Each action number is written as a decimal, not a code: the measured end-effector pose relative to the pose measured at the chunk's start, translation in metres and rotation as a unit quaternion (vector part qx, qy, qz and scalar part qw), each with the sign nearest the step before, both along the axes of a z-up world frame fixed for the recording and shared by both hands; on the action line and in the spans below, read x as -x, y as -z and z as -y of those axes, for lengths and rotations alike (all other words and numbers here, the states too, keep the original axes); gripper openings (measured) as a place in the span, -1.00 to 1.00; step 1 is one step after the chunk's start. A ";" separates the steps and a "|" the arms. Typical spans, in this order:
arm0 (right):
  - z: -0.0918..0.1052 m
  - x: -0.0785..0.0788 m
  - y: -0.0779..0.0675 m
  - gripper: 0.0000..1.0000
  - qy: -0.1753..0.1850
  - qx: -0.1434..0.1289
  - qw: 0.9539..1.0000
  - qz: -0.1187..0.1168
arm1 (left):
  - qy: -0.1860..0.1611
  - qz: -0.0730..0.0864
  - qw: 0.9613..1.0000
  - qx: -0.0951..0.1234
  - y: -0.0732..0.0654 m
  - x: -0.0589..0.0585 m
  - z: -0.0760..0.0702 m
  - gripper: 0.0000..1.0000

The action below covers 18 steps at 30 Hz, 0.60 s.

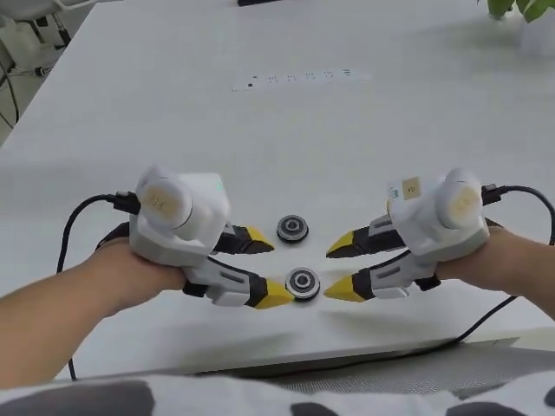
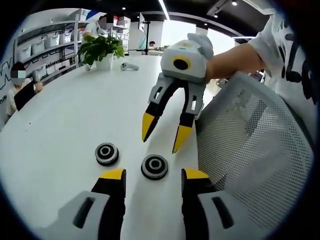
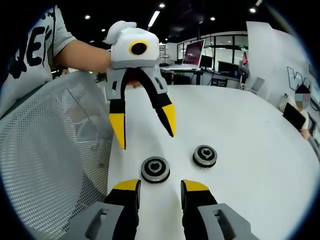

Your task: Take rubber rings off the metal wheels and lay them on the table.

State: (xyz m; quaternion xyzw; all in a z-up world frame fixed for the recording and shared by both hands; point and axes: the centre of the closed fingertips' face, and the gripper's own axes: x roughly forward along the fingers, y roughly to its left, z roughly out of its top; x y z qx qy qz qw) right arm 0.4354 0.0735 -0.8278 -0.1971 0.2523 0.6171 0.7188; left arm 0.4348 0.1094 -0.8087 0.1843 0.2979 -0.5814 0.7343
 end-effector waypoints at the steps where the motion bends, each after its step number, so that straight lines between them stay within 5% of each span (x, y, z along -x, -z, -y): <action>1: 0.000 0.000 0.000 -0.41 -0.001 0.000 1.000 -0.001 | 0.001 -0.001 1.000 -0.001 0.001 0.000 0.001 -0.23; 18: -0.005 0.005 0.002 -0.43 -0.003 -0.006 1.000 -0.022 | 0.016 -0.011 1.000 -0.006 0.012 0.001 0.013 -0.45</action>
